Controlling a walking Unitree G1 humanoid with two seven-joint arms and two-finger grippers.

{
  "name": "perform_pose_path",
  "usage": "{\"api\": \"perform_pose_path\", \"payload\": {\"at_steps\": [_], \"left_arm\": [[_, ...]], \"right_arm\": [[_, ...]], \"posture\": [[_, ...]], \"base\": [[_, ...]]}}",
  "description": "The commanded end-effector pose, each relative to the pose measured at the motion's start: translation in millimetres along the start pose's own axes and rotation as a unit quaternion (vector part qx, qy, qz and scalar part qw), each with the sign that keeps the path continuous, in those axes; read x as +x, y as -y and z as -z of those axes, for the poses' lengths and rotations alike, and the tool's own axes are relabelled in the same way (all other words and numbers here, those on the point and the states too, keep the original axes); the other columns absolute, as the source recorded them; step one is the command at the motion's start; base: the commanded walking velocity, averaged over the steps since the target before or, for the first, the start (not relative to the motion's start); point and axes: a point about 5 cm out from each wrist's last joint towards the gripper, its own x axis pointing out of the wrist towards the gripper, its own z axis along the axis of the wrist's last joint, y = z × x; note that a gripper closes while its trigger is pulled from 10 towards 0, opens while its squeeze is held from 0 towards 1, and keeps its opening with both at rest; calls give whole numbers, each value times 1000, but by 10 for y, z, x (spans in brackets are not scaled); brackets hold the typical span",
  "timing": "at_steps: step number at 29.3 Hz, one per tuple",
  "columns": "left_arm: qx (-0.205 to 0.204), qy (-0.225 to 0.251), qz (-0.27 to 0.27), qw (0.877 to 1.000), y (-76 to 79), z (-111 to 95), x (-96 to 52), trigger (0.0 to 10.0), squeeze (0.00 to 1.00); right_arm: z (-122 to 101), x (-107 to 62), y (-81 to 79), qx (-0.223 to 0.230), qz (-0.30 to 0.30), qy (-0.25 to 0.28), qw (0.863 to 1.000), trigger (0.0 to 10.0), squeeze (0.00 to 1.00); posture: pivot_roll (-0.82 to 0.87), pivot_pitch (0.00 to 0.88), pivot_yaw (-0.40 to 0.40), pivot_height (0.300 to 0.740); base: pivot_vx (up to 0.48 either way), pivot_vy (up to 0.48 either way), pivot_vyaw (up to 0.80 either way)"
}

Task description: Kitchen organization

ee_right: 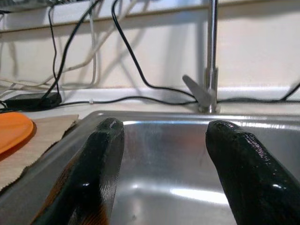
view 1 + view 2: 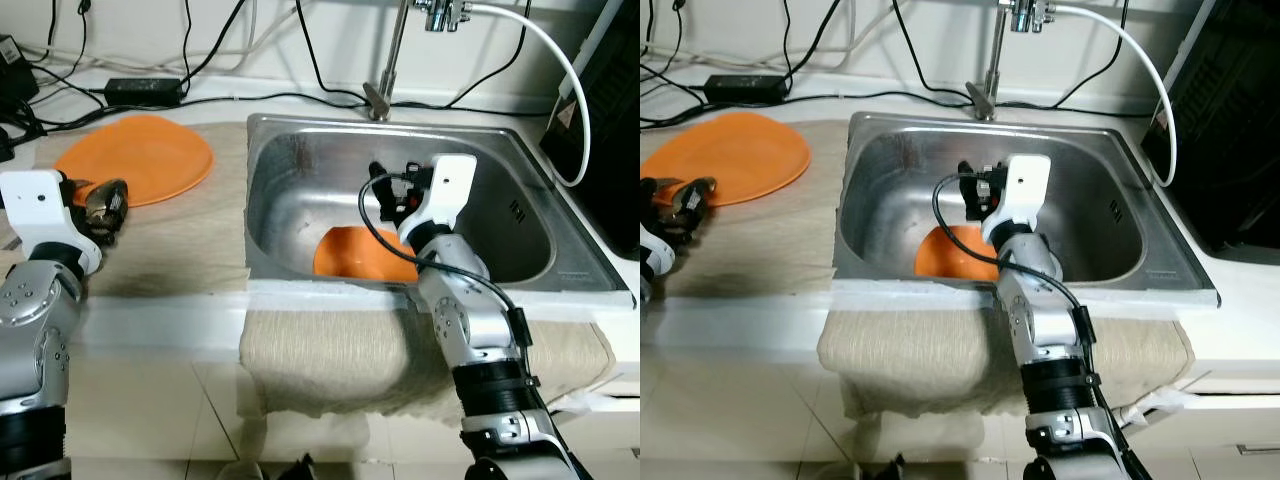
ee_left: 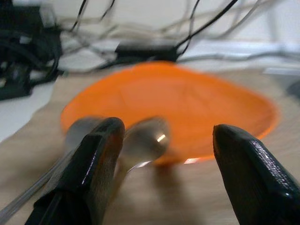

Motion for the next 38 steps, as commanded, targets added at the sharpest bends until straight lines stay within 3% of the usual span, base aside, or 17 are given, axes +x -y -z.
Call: {"api": "perform_pose_path", "payload": {"at_steps": [1, 10, 21, 29, 38], "left_arm": [[2, -3, -5, 1000, -89, -52, 36, 10000, 0], [38, -28, -9, 999, -288, -168, 184, 10000, 0], [42, -69, 61, 995, -204, -160, 282, 10000, 0], [49, -103, 86, 990, -229, -127, 258, 10000, 0], [54, -134, 78, 986, -301, -94, 228, 10000, 0]], "right_arm": [[-38, -21, -8, -7, -1, -1, 1000, 10000, 0], [17, -94, -57, 3, -1, -18, 1000, 10000, 0], [100, -154, -116, 11, -6, -40, 999, 10000, 0], [123, -174, -135, 14, -8, -46, 999, 10000, 0], [139, -176, -154, 15, -13, -51, 999, 10000, 0]], "posture": [[150, 0, -21, 740], [138, 0, -8, 740], [134, 0, 9, 740], [136, 0, 13, 740], [148, 0, 8, 740]], "base": [[0, 0, 0], [0, 0, 0], [0, 0, 0], [0, 0, 0], [0, 0, 0]]}}
